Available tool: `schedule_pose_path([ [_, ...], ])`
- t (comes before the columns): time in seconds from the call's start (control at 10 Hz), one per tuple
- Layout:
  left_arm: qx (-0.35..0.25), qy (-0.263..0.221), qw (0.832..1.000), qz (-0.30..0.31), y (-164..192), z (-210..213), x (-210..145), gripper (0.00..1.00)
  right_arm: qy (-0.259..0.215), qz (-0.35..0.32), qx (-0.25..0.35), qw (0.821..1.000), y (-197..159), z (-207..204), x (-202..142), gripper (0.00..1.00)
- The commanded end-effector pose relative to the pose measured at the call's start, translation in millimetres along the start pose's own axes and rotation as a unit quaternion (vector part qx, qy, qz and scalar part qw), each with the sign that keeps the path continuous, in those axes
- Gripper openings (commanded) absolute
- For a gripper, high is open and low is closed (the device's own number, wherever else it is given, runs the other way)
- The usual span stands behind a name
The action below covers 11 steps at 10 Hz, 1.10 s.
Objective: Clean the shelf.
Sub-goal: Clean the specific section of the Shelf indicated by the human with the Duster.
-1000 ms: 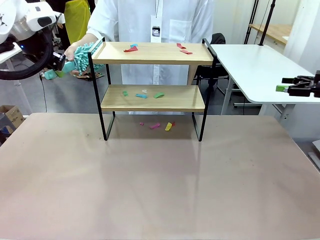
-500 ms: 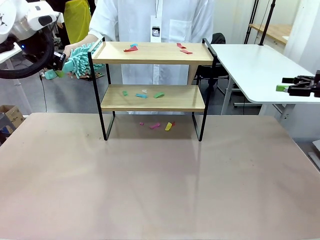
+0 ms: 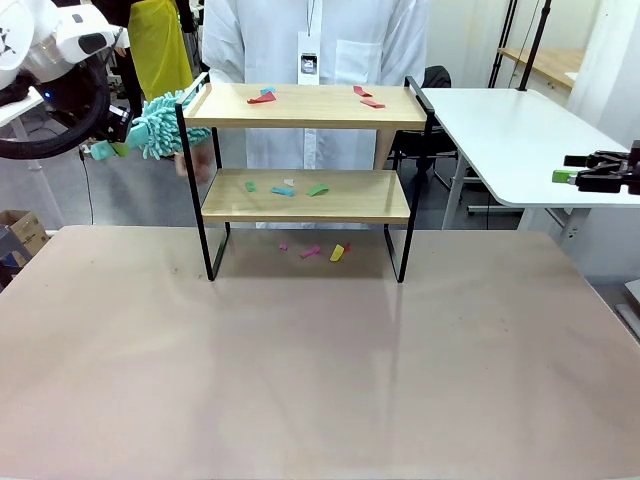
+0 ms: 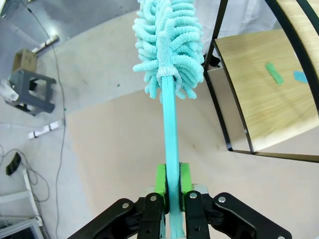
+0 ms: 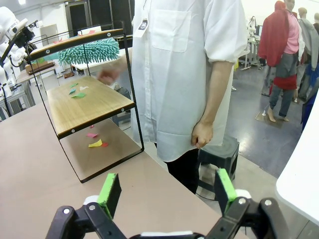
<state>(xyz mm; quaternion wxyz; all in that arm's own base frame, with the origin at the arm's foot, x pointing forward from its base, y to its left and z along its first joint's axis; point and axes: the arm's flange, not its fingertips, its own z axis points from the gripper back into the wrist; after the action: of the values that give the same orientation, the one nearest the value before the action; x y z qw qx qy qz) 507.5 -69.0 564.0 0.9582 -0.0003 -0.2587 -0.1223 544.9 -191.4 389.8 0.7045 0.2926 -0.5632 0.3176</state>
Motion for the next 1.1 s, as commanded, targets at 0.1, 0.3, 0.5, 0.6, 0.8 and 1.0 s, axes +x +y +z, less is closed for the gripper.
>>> schedule_pose_path([
  [0.1,0.002,-0.002,1.000,-0.004,1.9,1.9,0.5,0.00,-0.002,0.002,0.001,1.000,1.2,-1.2,3.0,1.00],
  [0.3,0.001,0.013,0.998,-0.059,17.2,18.5,2.5,0.13,-0.002,0.002,0.001,1.000,1.2,-1.2,3.0,1.00],
  [0.5,0.044,0.064,0.987,-0.144,48.8,56.6,-7.8,0.13,-0.002,0.002,0.001,1.000,1.2,-1.2,3.0,1.00],
  [0.6,0.057,0.094,0.977,-0.184,58.2,68.5,-11.7,0.13,-0.002,0.002,0.001,1.000,1.2,-1.2,3.0,1.00],
  [0.8,0.079,0.164,0.944,-0.276,73.9,92.1,-27.8,0.13,-0.002,0.002,0.001,1.000,1.2,-1.2,3.0,1.00],
  [1.0,0.099,0.219,0.887,-0.394,83.6,122.6,-47.1,0.13,-0.002,0.002,0.001,1.000,1.2,-1.2,3.0,1.00],
])
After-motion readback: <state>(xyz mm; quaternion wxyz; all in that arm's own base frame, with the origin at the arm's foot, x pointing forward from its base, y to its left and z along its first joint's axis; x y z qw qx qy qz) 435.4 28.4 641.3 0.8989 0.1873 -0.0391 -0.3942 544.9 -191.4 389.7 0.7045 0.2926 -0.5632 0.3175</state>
